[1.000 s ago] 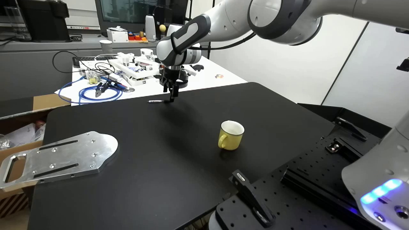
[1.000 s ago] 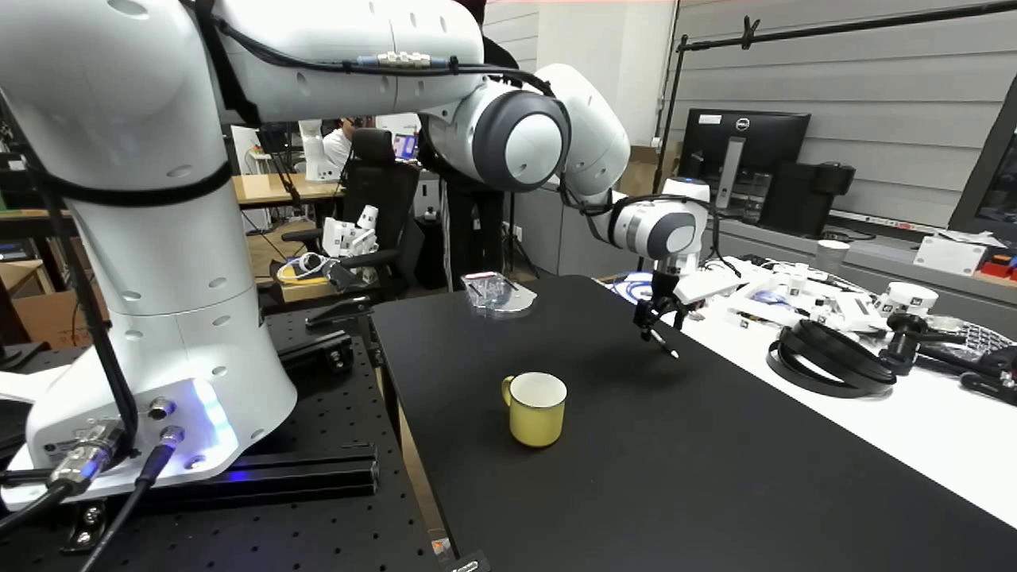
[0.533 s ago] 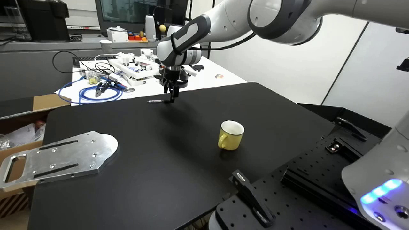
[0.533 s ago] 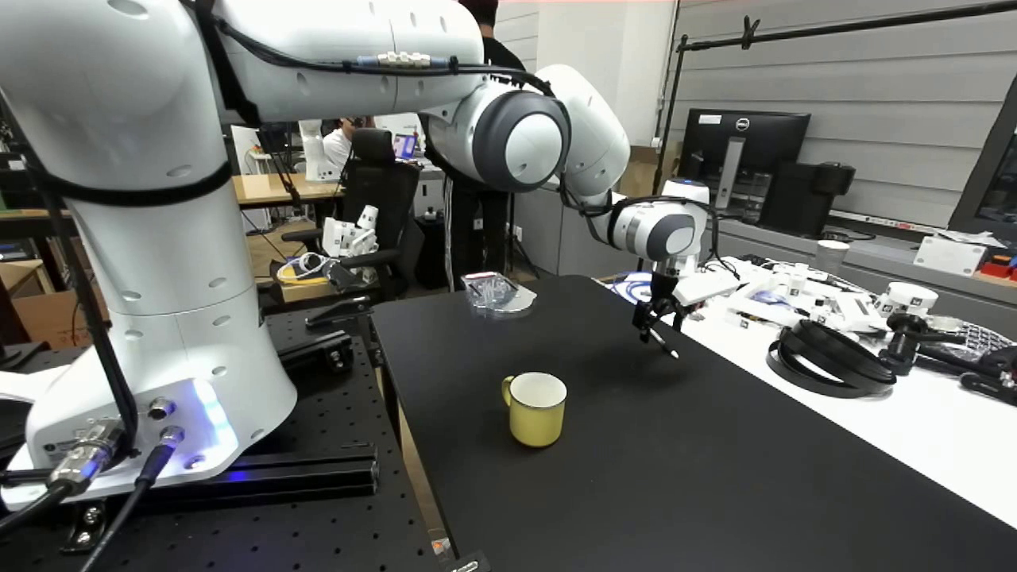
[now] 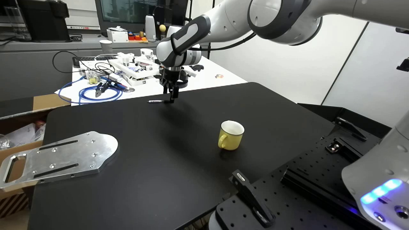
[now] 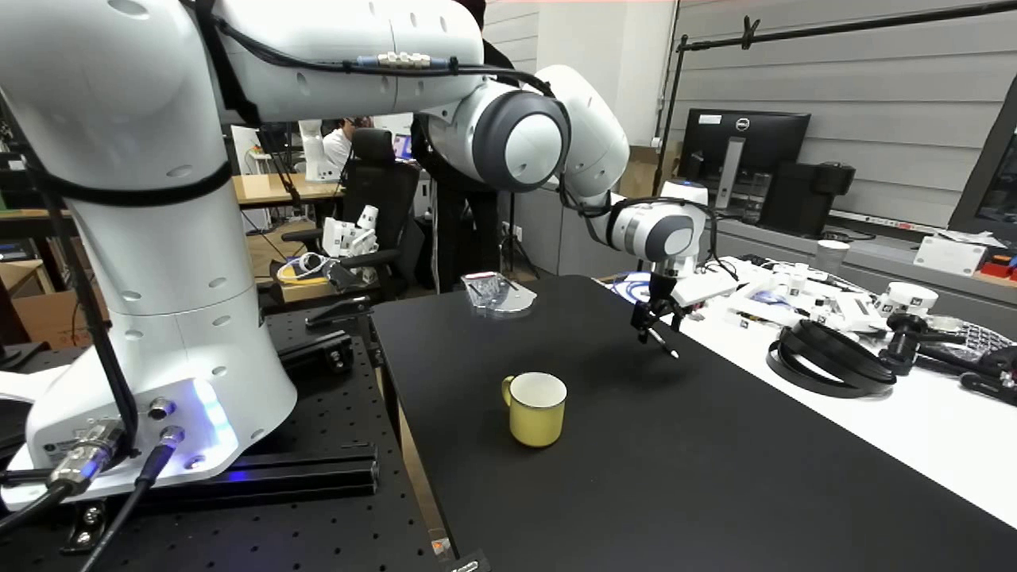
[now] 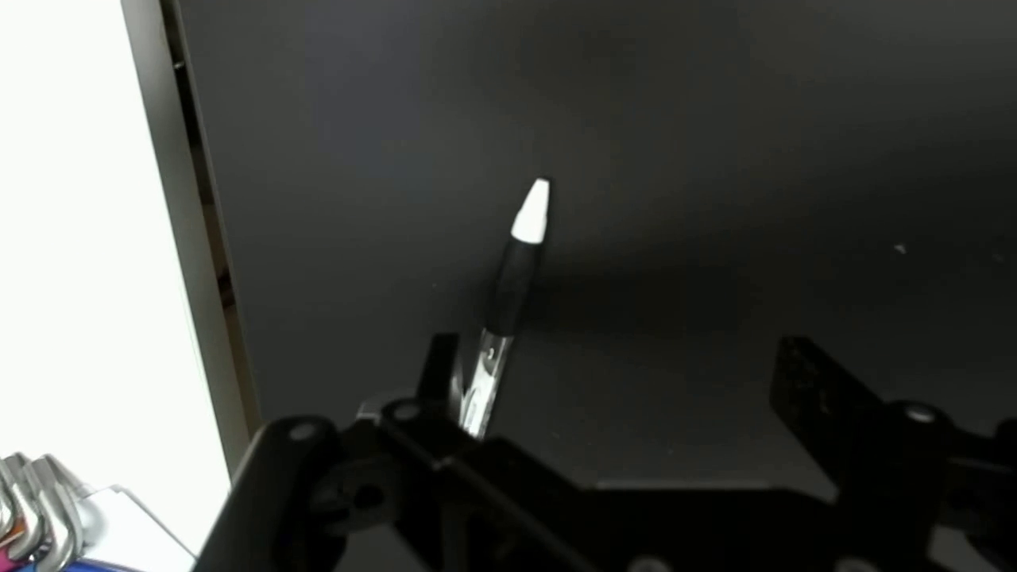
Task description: Put the pen in the cup
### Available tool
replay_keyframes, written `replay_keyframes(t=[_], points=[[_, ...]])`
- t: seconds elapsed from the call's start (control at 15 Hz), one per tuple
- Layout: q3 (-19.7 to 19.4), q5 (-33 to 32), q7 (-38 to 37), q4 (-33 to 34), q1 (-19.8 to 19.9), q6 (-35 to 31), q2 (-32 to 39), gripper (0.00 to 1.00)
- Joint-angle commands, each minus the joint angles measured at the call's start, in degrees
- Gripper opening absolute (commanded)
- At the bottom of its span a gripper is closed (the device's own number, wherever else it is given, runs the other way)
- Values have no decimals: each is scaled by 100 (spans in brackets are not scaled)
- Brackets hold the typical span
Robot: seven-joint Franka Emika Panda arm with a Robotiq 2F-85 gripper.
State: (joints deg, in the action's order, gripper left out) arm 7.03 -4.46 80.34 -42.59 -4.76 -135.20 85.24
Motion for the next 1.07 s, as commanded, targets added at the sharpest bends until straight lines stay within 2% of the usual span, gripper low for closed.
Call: replay_keyframes(t=[0.0, 0.53, 1.0], points=[[52, 31, 109, -115, 55, -137, 0, 100], [54, -33, 323, -398, 111, -781, 0, 100], [120, -4, 413, -594, 162, -883, 1, 100]])
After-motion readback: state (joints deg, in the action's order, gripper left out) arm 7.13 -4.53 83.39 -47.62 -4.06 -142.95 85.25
